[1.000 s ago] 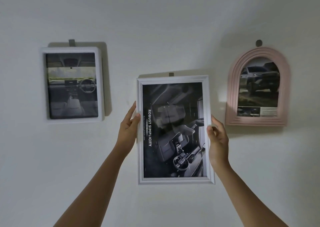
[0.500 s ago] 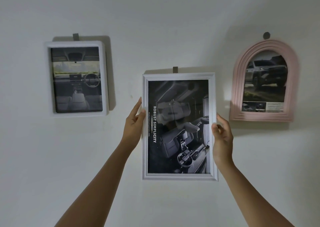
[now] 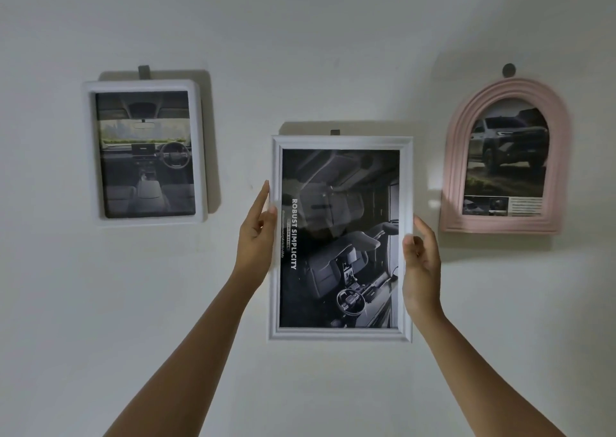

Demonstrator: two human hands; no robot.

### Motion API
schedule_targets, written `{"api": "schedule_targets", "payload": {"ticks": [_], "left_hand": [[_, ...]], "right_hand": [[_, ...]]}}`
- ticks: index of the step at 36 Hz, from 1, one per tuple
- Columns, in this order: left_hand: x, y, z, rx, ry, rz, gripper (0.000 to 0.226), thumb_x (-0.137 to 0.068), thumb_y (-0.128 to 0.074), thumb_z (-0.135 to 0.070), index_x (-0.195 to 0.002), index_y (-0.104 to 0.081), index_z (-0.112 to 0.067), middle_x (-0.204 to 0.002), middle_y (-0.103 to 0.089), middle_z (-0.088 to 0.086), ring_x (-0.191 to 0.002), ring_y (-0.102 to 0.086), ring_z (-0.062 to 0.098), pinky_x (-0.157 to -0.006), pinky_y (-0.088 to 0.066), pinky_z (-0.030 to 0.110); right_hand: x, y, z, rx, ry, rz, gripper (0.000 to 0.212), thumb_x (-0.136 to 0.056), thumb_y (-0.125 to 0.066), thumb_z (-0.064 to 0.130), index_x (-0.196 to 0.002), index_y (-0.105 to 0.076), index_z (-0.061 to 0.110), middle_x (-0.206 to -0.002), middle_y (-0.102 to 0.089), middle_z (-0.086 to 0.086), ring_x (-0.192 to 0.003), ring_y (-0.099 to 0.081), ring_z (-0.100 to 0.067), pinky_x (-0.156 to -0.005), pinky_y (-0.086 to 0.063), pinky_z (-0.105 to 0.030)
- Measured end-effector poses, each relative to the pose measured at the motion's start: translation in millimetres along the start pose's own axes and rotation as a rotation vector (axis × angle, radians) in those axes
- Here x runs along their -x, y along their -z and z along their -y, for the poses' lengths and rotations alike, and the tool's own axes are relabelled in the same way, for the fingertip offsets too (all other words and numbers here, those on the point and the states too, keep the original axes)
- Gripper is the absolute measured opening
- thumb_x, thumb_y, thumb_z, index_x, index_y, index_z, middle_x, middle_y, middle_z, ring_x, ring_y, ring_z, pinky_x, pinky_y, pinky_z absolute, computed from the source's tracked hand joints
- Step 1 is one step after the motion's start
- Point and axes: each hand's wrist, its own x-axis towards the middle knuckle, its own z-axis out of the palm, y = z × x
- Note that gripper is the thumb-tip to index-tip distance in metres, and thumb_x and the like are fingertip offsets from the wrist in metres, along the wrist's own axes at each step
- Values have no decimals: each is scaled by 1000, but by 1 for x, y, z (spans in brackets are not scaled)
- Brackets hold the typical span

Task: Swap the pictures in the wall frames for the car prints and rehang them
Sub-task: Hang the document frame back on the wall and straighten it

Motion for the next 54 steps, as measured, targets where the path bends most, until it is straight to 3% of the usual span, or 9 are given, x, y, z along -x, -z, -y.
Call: {"api": "schedule_targets", "payload": {"ticks": [4,11,16,26,31,40,47,50,54], "left_hand": [[-6,-3,-10,23,-50,-41,42,-99,-37,-25,-138,-32,-41,-72,-39,11,-72,-41,22,-77,-44,13],[-19,-5,-4,-31,-57,23,41,-98,-39,-31,-135,-33,-47,-87,-48,10,-82,-48,25,-106,-39,35],[-3,-4,15,-55,-19,54,36,-88,-42,-47,-118,-36,-68,-90,-51,9,-84,-53,27,-100,-43,53],[-4,-10,9,-55,-43,-5,37,-96,-40,-38,-122,-37,-63,-91,-51,8,-87,-53,24,-92,-48,53],[2,-11,11,-37,-74,-59,38,-98,-38,-31,-130,-33,-51,-77,-44,15,-79,-46,25,-85,-47,35],[-18,-5,2,-37,-69,-86,37,-96,-39,-37,-119,-36,-65,-87,-50,11,-81,-48,26,-81,-48,54],[-4,0,23,-39,-24,-45,38,-98,-37,-32,-126,-30,-57,-73,-46,13,-68,-46,23,-69,-45,20],[5,-1,26,-55,-1,-28,37,-95,-37,-39,-125,-28,-59,-130,-53,20,-122,-49,34,-107,-38,40],[8,-3,18,-85,11,-35,41,-93,-37,-41,-130,-24,-52,-136,-32,35,-128,-29,49,-110,-31,52]], "right_hand": [[-11,-4,6,6,25,-17,34,-97,-41,12,-131,-43,17,-81,-44,6,-70,-46,12,-76,-38,-1],[-26,-6,0,34,-17,-1,34,-98,-42,14,-131,-43,21,-88,-47,10,-80,-46,1,-70,-35,5],[-11,3,-15,70,-38,20,32,-97,-41,15,-127,-41,26,-102,-49,15,-91,-47,3,-75,-34,5],[-14,4,-10,26,1,-24,34,-98,-40,12,-130,-44,22,-77,-39,3,-64,-41,5,-72,-40,-4],[-12,4,-11,18,19,-4,37,-98,-41,11,-134,-43,16,-77,-40,3,-64,-41,4,-71,-41,-6],[-29,-10,3,-12,50,11,36,-98,-40,10,-132,-43,20,-86,-48,5,-67,-43,4,-71,-40,-4],[-14,-7,-21,14,-13,34,32,-98,-40,11,-126,-44,25,-105,-52,20,-92,-50,7,-81,-37,-1],[-7,-4,-27,25,-33,43,30,-98,-40,11,-124,-43,26,-111,-52,19,-94,-50,15,-84,-36,0],[-7,-5,-28,63,-37,33,30,-98,-39,13,-126,-43,24,-106,-52,18,-90,-50,18,-81,-37,1]]}}
